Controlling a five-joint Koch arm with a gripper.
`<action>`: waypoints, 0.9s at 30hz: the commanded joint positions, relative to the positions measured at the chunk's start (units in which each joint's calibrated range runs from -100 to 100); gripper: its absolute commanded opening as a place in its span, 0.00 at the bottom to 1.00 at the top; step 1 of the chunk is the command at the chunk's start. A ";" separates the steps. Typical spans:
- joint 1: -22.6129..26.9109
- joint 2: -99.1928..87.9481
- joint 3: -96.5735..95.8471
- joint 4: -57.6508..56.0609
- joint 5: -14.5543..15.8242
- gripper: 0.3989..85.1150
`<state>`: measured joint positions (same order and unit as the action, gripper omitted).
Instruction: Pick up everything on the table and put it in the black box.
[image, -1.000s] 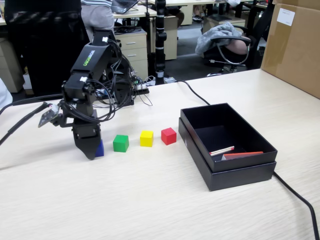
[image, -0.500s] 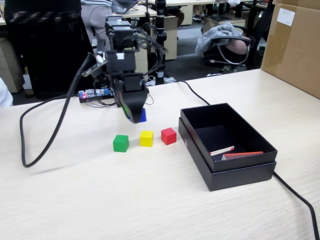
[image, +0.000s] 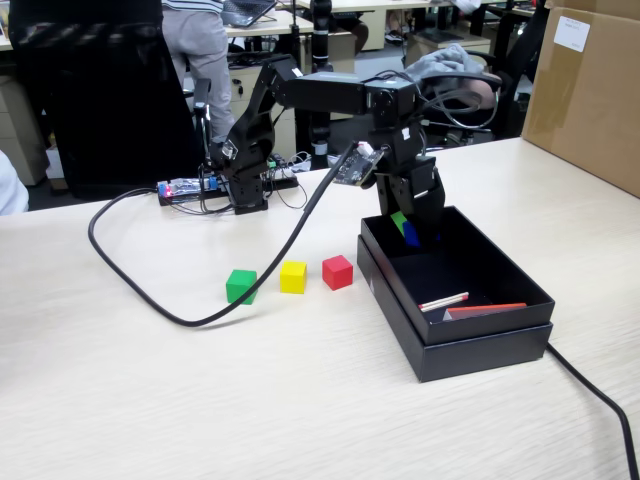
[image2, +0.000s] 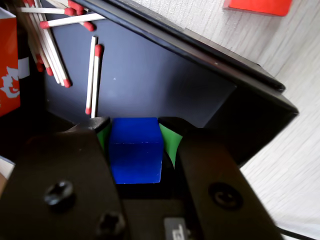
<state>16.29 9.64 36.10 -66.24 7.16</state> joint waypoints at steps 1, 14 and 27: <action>0.29 4.53 7.96 0.45 0.59 0.01; 0.29 7.51 4.33 0.45 2.00 0.49; -6.69 -30.24 -4.64 0.54 2.49 0.49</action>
<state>11.06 -10.81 32.91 -66.16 9.84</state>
